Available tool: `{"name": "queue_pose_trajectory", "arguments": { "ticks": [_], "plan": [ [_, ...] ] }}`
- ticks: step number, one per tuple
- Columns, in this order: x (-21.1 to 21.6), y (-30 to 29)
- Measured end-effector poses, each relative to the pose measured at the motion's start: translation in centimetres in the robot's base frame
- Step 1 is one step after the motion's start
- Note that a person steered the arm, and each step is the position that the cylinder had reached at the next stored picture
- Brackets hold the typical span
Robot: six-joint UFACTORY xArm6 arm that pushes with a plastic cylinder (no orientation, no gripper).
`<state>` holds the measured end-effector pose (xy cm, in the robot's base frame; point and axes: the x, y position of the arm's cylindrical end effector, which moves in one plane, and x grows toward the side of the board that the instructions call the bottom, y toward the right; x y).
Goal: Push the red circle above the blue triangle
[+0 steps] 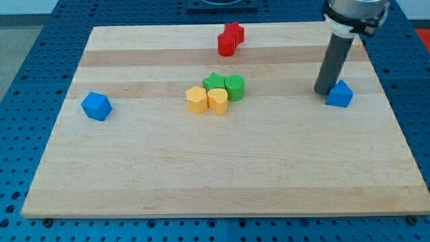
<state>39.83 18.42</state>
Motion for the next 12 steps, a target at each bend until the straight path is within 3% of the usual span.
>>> {"name": "queue_pose_trajectory", "arguments": {
  "ticks": [3,4,8,9,12],
  "plan": [
    [-3.4,-0.5],
    [-6.0,-3.9],
    [-11.0,-26.0],
    [-14.1,-26.6],
    [-14.4,-21.6]
  ]
}}
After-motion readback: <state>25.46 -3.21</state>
